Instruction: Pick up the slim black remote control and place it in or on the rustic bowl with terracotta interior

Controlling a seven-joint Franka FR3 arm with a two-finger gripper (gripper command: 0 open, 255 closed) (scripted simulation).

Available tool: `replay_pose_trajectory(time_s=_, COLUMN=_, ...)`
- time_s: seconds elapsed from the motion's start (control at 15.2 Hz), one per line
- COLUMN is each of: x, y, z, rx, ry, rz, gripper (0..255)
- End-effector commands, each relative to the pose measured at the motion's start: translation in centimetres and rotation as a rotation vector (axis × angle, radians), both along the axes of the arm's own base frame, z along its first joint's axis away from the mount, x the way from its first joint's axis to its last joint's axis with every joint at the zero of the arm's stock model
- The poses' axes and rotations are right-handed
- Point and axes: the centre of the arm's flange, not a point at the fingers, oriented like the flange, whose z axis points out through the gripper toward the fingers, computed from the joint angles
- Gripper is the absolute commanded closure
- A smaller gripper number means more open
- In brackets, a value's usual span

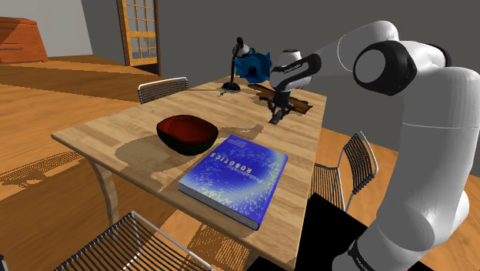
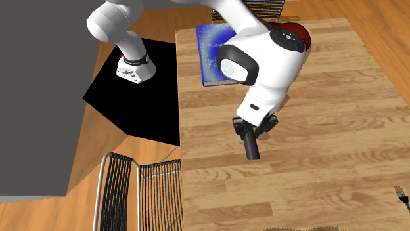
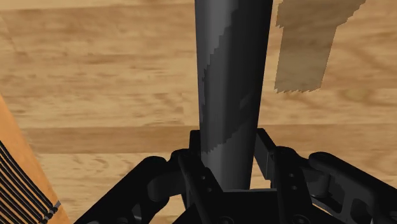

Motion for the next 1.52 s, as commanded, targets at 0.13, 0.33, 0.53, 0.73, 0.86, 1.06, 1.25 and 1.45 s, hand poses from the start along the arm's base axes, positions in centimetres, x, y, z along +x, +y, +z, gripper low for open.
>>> replay_pose_trajectory(time_s=0.13, x=-0.1, y=0.0, z=2.2, rx=0.000, ry=0.000, rz=0.000, gripper=255)
replay_pose_trajectory(time_s=0.33, x=-0.1, y=0.0, z=3.8, rx=0.000, ry=0.000, rz=0.000, gripper=255)
replay_pose_trajectory(time_s=0.53, x=-0.1, y=0.0, z=5.4, rx=0.000, ry=0.000, rz=0.000, gripper=255)
replay_pose_trajectory(time_s=0.73, x=-0.1, y=0.0, z=7.0, rx=0.000, ry=0.000, rz=0.000, gripper=255)
replay_pose_trajectory(time_s=0.86, x=-0.1, y=0.0, z=8.0, rx=0.000, ry=0.000, rz=0.000, gripper=255)
replay_pose_trajectory(time_s=1.06, x=-0.1, y=0.0, z=9.6, rx=0.000, ry=0.000, rz=0.000, gripper=255)
replay_pose_trajectory(time_s=1.25, x=0.5, y=2.6, z=10.0, rx=0.000, ry=0.000, rz=0.000, gripper=255)
replay_pose_trajectory(time_s=1.45, x=1.3, y=6.5, z=9.9, rx=0.000, ry=0.000, rz=0.000, gripper=255)
